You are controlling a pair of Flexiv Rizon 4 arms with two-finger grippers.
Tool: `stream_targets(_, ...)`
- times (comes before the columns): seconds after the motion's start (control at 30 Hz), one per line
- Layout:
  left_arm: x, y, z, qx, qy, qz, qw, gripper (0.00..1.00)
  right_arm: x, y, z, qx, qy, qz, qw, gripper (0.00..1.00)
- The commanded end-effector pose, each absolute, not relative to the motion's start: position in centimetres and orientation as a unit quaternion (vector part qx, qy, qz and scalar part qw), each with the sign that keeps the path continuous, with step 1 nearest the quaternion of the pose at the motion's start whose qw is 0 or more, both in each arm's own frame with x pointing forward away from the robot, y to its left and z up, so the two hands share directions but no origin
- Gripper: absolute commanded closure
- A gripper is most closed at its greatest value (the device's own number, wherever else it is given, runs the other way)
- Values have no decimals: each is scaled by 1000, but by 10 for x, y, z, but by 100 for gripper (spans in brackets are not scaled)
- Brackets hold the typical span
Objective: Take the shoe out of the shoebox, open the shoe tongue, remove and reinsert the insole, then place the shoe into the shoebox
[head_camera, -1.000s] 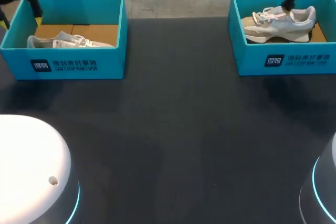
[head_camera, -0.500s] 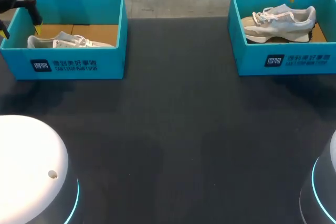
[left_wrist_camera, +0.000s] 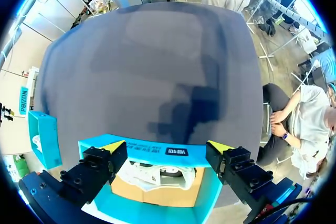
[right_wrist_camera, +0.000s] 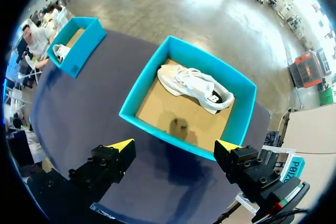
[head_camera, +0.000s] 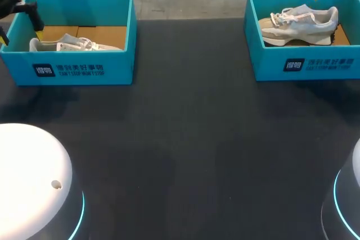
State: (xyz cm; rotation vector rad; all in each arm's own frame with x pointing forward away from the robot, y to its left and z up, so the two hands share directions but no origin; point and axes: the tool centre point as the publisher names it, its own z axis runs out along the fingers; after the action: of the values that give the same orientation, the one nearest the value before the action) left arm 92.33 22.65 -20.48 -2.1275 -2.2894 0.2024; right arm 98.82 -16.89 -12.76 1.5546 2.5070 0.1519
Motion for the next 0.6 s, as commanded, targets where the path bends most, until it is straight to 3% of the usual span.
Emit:
stream_targets(0.03, 923, 226, -205, -679, -731, 64, 4, 0, 989, -169, -128, 524, 845, 52, 94, 0)
stream_targets(0.33, 923, 226, -205, -679, -731, 64, 4, 0, 989, -169, -128, 524, 845, 52, 94, 0)
stream_targets(0.6, 923, 226, -205, -679, -731, 64, 4, 0, 1027, -196, -137, 601, 794, 18, 90, 0)
